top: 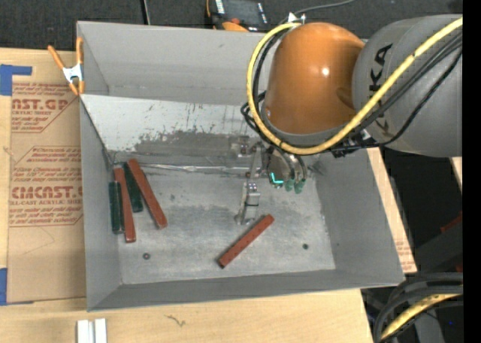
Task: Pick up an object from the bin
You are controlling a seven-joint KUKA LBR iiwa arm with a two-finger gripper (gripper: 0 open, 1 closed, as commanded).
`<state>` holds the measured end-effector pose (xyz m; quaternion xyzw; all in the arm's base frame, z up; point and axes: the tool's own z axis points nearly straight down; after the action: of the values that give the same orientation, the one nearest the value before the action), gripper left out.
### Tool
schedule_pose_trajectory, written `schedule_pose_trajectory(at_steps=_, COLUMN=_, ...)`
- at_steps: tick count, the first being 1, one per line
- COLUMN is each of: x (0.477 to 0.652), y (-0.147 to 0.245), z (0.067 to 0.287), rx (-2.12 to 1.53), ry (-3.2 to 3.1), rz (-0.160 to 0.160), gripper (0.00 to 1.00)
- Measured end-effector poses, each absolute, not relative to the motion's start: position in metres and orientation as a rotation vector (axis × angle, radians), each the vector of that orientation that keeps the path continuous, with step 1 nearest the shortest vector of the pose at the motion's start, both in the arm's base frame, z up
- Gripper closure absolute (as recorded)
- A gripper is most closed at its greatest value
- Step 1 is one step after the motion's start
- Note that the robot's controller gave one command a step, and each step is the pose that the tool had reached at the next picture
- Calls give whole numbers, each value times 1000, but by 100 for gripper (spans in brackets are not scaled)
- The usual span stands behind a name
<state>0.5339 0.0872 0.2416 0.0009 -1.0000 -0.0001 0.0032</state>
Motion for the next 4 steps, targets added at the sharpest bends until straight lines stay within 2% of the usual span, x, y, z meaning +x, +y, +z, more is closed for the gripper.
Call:
schedule_pose_trajectory(at_steps=1, x=485, y=48, z=70, rx=542, ry=-3111, rz=-1, gripper=0)
schedule_pose_trajectory(at_steps=2, x=483, y=29, z=101, rx=548, ry=-3097, rz=1, gripper=0)
schedule_pose_trajectory(at_steps=3, x=503, y=40, z=116, rx=593, ry=-3089, rz=-1, gripper=0)
schedule_pose_trajectory(at_steps=4, x=493, y=38, z=69, rx=713, ry=-3063, rz=-3, gripper=0)
